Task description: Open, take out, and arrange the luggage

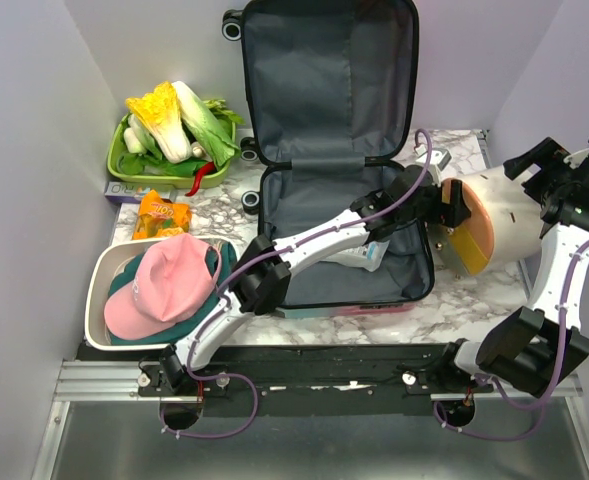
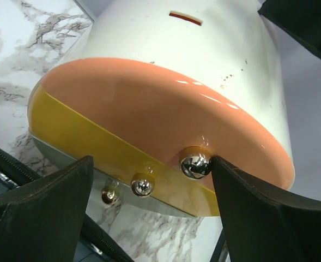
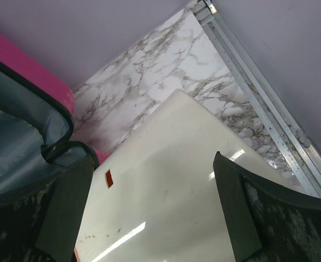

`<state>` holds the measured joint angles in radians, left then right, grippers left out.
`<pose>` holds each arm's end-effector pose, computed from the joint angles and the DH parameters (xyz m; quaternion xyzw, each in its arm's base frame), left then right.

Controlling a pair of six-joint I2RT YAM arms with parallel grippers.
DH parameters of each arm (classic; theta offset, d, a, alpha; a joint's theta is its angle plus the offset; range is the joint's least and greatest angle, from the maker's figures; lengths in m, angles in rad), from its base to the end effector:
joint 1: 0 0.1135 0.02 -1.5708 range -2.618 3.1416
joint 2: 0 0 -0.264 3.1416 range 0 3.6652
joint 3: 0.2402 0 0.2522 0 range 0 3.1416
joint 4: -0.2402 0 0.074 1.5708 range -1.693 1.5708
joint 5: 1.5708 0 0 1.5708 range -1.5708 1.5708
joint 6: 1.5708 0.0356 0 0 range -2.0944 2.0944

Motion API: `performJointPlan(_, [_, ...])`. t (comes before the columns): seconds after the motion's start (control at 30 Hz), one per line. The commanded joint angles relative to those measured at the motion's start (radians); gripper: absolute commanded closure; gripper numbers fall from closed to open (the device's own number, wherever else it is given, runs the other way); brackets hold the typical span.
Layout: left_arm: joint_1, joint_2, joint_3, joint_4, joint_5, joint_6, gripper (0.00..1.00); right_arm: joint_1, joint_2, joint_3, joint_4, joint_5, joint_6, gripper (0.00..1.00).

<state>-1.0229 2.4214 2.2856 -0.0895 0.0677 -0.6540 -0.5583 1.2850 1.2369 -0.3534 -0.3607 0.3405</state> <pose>0.2980 -0.4930 0.2894 0.1641 0.7645 -0.4808 0.3967 0.2542 -0.1440 0.3730 0.2672 0.7819 0.0897 0.5560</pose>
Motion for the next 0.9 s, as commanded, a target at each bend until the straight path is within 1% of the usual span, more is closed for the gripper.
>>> performJointPlan(0.0, [-0.009,0.071,0.078,0.040,-0.019,-0.064,0.06,0.003,0.037,-0.042,-0.118,-0.018,0.025,0.00])
performJointPlan(0.07, [-0.012,0.102,0.139,0.011,-0.009,-0.065,0.04,0.003,0.034,-0.040,-0.116,-0.011,0.023,0.00])
performJointPlan(0.13, [-0.020,0.105,0.152,0.007,0.010,-0.056,0.03,0.003,0.034,-0.033,-0.114,0.003,0.015,0.00])
performJointPlan(0.23, [-0.028,0.065,0.083,0.017,0.043,-0.049,0.03,0.003,0.049,-0.016,-0.116,0.014,-0.004,0.00])
performJointPlan(0.37, [-0.029,-0.048,-0.136,0.077,0.093,-0.030,0.03,0.003,0.074,0.004,-0.114,0.003,-0.020,0.00])
performJointPlan(0.47, [-0.031,-0.082,-0.193,0.079,0.130,-0.006,0.04,0.003,0.076,0.003,-0.110,-0.003,-0.017,0.00])
performJointPlan(0.5, [-0.031,-0.087,-0.198,0.070,0.136,0.025,0.05,0.003,0.076,0.001,-0.111,-0.004,-0.017,0.00])
performJointPlan(0.6, [-0.029,-0.093,-0.225,0.080,0.144,0.085,0.09,0.003,0.071,-0.005,-0.108,-0.001,-0.018,0.00])
performJointPlan(0.63, [-0.028,-0.091,-0.224,0.083,0.171,0.143,0.12,0.003,0.071,-0.008,-0.105,-0.004,-0.017,0.00])
performJointPlan(0.7, [-0.028,-0.071,-0.195,0.079,0.173,0.189,0.18,0.003,0.070,-0.013,-0.107,-0.007,-0.017,0.00])
performJointPlan(0.73, [-0.026,-0.064,-0.180,0.057,0.179,0.238,0.23,0.003,0.070,-0.013,-0.105,-0.004,-0.017,0.00])
performJointPlan(0.8, [-0.020,-0.035,-0.143,0.047,0.185,0.258,0.28,0.003,0.068,-0.017,-0.104,-0.003,-0.015,0.00])
performJointPlan(0.87, [-0.006,-0.007,-0.118,0.051,0.213,0.231,0.30,0.003,0.070,-0.019,-0.105,0.000,-0.018,0.00])
